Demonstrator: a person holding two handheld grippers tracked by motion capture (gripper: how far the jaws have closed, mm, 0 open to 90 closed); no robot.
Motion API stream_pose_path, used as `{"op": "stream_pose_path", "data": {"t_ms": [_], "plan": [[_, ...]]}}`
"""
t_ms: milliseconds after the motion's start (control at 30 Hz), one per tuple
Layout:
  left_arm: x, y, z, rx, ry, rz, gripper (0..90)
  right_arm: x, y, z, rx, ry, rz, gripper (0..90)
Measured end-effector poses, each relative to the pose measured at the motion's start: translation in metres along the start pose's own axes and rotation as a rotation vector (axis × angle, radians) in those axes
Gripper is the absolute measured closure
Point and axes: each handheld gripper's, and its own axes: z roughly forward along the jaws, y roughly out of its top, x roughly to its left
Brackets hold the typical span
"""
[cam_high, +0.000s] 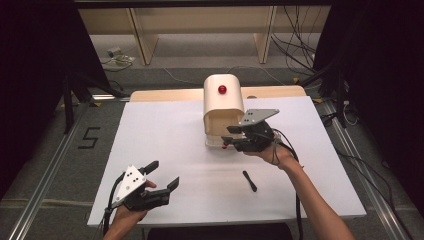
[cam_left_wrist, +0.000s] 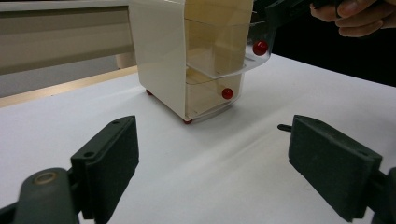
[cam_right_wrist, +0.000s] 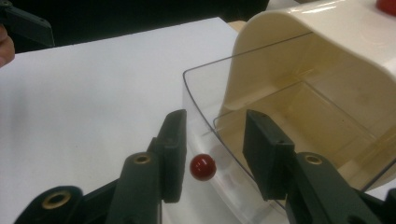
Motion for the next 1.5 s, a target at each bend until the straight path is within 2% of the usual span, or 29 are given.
{"op": "stream_pose_path", "data": {"t_ms": [267, 867, 1500], "plan": [[0.0, 0.0, 0.0, 0.0, 0.0, 0.0, 15.9, 0.001, 0.002, -0.003, -0.012, -0.008, 0.012, 49.7], [0.0, 0.0, 0.0, -0.003, 0.001, -0.003, 16.0, 0.009, 0.004, -0.007, -0.028, -0.019, 0.04, 37.4], [0.0, 0.0, 0.0, -0.006, -0.001, 0.0, 15.9, 0.023, -0.003, -0.014, -0.059, -0.061, 0.06, 35.6]]}}
